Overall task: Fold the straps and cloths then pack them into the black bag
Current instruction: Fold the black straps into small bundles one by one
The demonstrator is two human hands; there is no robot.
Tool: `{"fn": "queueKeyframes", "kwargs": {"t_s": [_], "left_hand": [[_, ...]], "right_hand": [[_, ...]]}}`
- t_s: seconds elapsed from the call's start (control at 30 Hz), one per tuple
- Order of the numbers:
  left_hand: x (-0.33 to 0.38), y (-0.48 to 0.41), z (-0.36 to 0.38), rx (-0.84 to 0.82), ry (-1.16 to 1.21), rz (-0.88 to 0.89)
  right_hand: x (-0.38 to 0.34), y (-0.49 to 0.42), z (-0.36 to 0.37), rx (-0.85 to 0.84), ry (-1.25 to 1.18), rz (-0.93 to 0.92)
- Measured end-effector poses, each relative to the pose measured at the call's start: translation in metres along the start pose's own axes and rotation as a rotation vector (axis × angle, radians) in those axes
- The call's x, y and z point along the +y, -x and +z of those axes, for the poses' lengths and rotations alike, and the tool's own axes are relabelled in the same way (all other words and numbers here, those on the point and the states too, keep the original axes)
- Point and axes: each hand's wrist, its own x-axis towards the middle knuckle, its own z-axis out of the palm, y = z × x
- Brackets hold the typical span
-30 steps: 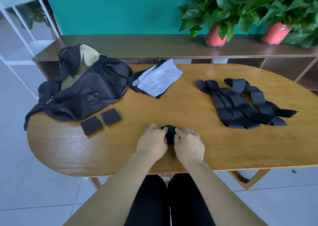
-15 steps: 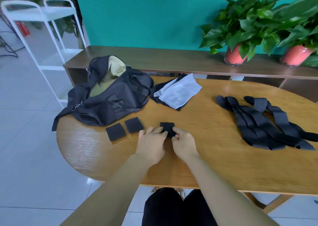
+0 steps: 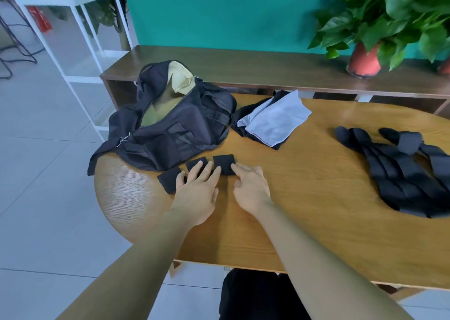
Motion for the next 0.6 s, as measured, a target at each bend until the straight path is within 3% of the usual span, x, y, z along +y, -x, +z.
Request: {"fn": "queueKeyframes", "kwargs": {"t_s": [0.2,0.6], "left_hand": [[0.018,0.000,-0.012,0.037,-0.026,0.066],[0.136,-0.007,-0.014,-0.032,-0.026,0.263]], "right_hand": [[0.011,0.006,-0.011,0.048,-0.152,0.054],[0.124,0.067,-0.108,0.337,-0.094,0.238]]}}
